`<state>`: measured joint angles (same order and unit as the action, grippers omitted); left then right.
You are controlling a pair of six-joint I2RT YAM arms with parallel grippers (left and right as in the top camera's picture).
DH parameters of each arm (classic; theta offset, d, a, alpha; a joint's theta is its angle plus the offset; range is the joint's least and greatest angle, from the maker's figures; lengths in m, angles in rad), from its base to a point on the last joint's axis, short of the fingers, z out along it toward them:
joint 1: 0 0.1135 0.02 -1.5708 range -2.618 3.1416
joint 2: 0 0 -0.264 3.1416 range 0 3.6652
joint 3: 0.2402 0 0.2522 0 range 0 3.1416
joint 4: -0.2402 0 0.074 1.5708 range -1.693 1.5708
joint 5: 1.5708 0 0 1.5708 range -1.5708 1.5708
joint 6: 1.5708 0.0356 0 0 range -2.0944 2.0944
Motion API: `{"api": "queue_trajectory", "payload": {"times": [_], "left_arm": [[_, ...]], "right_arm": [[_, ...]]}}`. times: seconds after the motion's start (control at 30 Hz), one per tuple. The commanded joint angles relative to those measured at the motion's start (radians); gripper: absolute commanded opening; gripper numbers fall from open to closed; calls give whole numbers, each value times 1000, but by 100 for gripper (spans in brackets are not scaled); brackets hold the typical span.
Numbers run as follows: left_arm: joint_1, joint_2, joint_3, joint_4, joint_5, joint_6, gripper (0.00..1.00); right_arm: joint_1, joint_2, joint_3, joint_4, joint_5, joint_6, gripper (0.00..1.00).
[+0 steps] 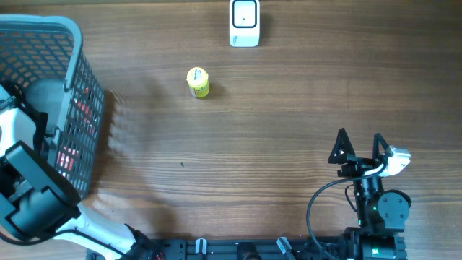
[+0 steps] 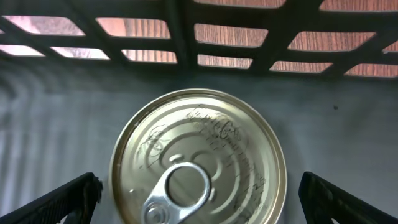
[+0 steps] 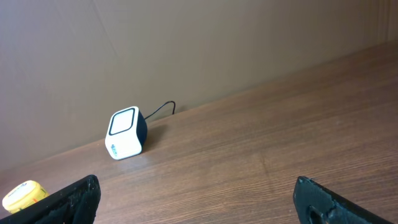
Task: Scan the item barcode
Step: 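Reach into the basket and grasp the silver tin can with the left gripper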
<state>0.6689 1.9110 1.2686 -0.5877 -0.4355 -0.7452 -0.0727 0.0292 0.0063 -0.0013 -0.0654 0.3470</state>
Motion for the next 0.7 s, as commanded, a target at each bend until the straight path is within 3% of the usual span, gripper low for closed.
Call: {"api": "queue_trajectory", "payload": {"times": [0.0,0.27,0.33,0.37,0.43,0.53,0.67], "left_arm": [[4,57,-8,19,1,9,100],[11,115,-8,65,-11,10,100],[27,115,-8,61,-11,10,85],[35,115,-8,54,-11,11,84],[51,115,-8,36,-10,13,71],[54,114,-8,8,-5,12,73],[54,112,-8,-13,128,12,72]], "right_arm": [[4,0,-1,2,13,-5,100],[4,0,-1,2,13,-4,100],[4,0,-1,2,13,-5,100],[4,0,-1,2,13,-4,100],[4,0,-1,2,13,-4,100],[4,0,-1,2,13,-4,100],[4,0,-1,2,13,-4,100]]}}
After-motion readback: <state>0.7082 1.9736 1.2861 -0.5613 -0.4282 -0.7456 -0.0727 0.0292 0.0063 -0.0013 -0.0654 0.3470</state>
